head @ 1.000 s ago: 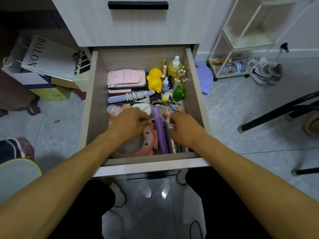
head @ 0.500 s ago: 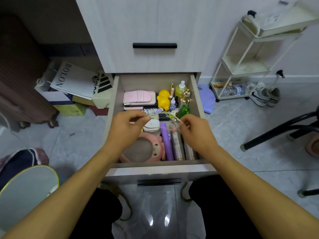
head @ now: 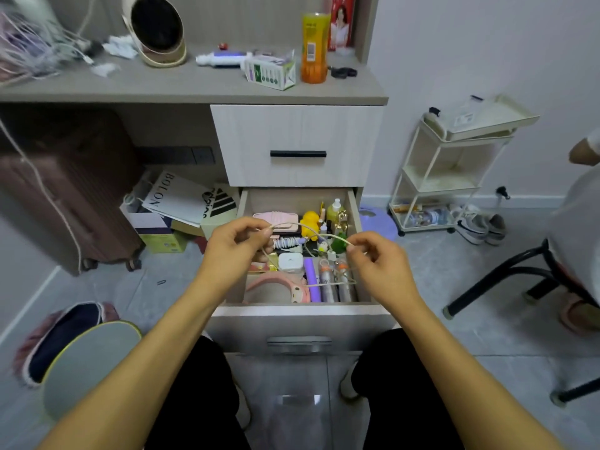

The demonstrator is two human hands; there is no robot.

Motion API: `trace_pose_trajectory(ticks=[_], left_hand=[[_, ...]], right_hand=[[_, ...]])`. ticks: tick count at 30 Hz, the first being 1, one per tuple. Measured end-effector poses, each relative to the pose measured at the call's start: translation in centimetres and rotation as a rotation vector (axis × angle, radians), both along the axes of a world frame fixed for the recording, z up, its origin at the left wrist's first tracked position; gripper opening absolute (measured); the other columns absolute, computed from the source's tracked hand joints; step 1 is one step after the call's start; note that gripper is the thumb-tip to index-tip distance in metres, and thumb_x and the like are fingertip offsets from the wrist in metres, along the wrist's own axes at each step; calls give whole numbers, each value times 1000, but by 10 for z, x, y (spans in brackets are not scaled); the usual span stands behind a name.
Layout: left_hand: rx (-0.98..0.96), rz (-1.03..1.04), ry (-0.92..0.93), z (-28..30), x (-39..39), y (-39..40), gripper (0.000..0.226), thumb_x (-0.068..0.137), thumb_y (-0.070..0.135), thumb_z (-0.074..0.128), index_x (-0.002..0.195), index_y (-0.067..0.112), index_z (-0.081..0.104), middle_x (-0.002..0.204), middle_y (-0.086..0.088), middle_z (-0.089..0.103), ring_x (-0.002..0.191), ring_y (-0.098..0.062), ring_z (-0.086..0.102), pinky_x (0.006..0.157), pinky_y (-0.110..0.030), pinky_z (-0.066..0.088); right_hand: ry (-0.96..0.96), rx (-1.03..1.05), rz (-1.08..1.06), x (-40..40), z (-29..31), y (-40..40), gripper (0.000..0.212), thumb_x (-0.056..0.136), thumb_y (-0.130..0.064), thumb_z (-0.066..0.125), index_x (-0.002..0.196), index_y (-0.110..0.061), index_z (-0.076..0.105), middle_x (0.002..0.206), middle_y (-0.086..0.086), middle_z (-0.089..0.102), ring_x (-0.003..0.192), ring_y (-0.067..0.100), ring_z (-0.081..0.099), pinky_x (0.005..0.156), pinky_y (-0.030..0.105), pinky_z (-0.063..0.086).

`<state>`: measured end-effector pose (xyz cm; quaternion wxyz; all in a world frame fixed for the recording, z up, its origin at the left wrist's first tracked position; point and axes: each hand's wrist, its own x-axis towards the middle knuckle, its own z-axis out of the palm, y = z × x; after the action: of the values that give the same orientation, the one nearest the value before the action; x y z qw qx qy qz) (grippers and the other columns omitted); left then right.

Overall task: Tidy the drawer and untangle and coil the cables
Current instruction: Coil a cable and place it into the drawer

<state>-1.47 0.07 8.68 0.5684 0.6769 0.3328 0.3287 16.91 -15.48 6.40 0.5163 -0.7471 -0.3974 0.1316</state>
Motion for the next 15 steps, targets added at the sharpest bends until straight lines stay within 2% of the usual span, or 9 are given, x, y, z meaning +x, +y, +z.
trace_pose_trajectory(ticks=[4,6,9,11,13,15], left_hand=[[-77,40,-63,0,-20,-21,9,93,0,60,99,-2,67,72,-9,65,63,-17,62,52,-23,51],[-63,37,-38,-6,-31,-34,11,93,-1,59,97,5,67,70,-7,66,59,-15,60,50,-23,49],[-34,-43,157,-19,-44,-55,25,93,-5,56,91,17,67,69,-2,69,53,-8,59,50,-18,46],[-29,-120,305,-28,-53,-62,26,89,-4,60,89,21,67,70,-5,70,55,-5,61,58,-16,47],[22,-170,447,-34,-64,-66,18,86,9,69,90,26,69,74,-2,70,64,-7,64,67,-21,47],[118,-182,501,-36,-73,-70,15,83,27,74,92,38,68,88,7,69,80,-8,64,75,-24,50]], right_hand=[[41,63,2,-17,10,-20,15,90,-12,63,87,-26,68,74,-9,65,69,3,60,64,9,44],[85,91,4,-27,14,-32,13,91,-11,63,87,-23,69,70,-10,64,66,5,58,63,12,45],[128,61,75,-47,17,-44,15,90,-10,62,84,-22,69,62,-13,61,63,7,56,62,17,45],[114,21,149,-57,17,-51,17,89,-9,63,83,-23,70,63,-9,62,63,11,57,61,20,45],[89,-11,215,-65,18,-57,14,90,-10,63,86,-20,71,69,0,66,67,21,60,65,27,48],[84,-13,253,-72,20,-63,11,90,-11,64,87,-19,71,74,7,68,74,27,62,69,32,51]])
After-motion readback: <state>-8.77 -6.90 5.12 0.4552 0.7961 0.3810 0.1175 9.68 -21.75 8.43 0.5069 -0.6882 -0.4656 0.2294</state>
